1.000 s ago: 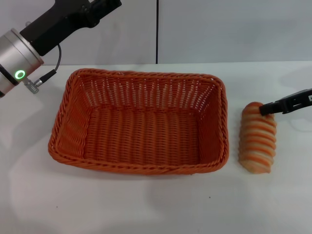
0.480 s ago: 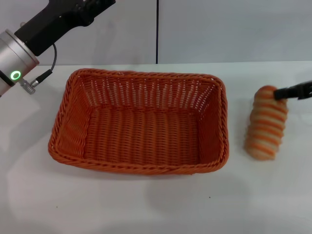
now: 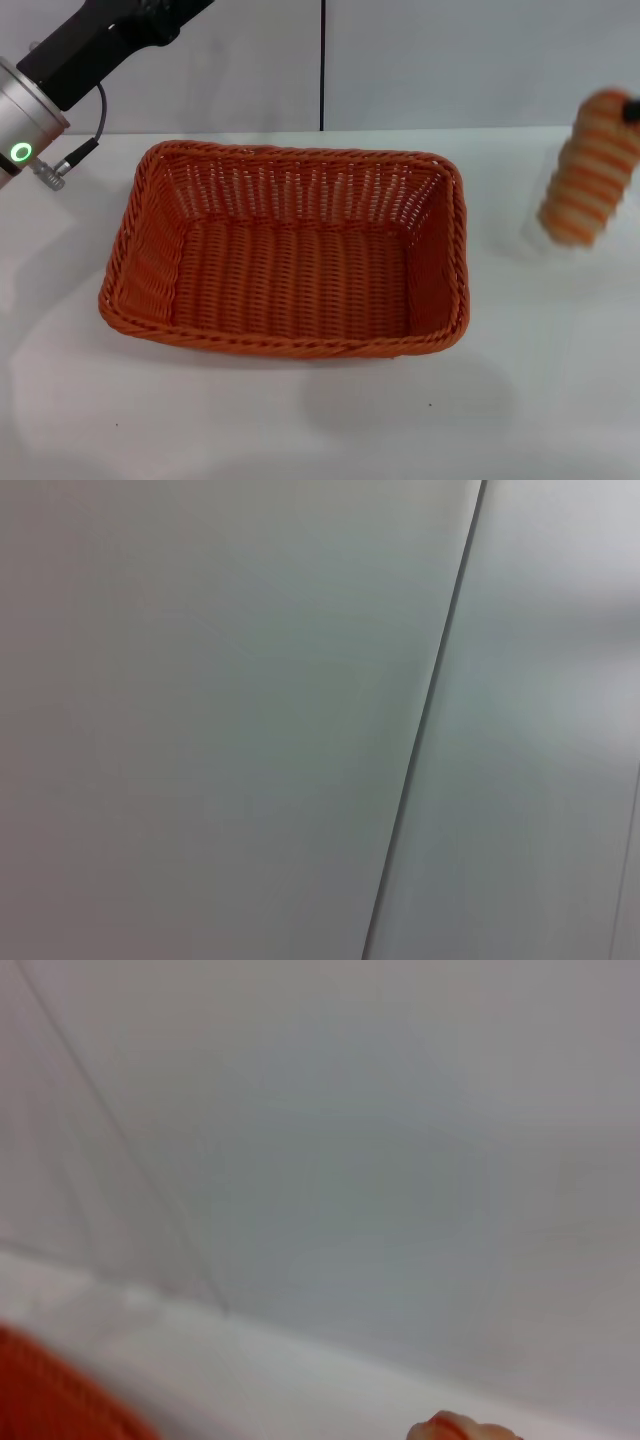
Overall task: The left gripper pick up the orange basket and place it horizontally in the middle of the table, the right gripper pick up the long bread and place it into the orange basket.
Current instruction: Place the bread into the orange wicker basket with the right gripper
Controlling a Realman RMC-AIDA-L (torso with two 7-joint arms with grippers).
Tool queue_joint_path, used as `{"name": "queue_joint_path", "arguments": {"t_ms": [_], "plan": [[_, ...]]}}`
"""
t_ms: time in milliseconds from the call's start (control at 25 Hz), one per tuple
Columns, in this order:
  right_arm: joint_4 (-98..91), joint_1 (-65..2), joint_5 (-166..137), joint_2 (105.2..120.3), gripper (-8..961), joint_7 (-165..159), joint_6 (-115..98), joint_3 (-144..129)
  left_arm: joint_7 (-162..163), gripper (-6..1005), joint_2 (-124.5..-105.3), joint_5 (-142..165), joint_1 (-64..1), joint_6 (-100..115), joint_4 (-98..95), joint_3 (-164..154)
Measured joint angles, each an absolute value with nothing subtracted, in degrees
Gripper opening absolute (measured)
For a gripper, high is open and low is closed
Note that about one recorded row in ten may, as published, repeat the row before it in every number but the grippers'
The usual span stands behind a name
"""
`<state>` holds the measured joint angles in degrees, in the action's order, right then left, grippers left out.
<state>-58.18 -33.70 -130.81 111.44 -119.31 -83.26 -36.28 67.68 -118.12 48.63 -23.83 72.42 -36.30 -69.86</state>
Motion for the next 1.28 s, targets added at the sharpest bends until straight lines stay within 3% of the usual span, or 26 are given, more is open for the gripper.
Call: {"name": "queue_joint_path", "arguments": {"t_ms": [400, 680, 800, 1280], "plan": [[-63.44, -28.36, -99.67, 113.02, 22, -111.85, -83.89, -36.74, 67.66, 811, -118.12, 48.3, -23.73, 72.79, -36.3, -69.87], [-58.05, -32.5, -91.96, 116.37, 21, -105.32, -90.22, -44.16, 66.67, 810, -118.33, 47.7, -23.91, 72.81, -35.19, -69.8], [-54.99, -34.17, -91.6, 116.99, 39, -104.19, -90.91, -46.87, 66.67, 810, -118.33, 47.53, -24.15, 72.72, -34.79, -69.79], [-43.88, -37.94, -94.77, 117.12, 109, -102.96, -87.16, -51.91, 66.06, 810, -118.36, 47.18, -24.1, 72.81, -34.18, -69.78]]}}
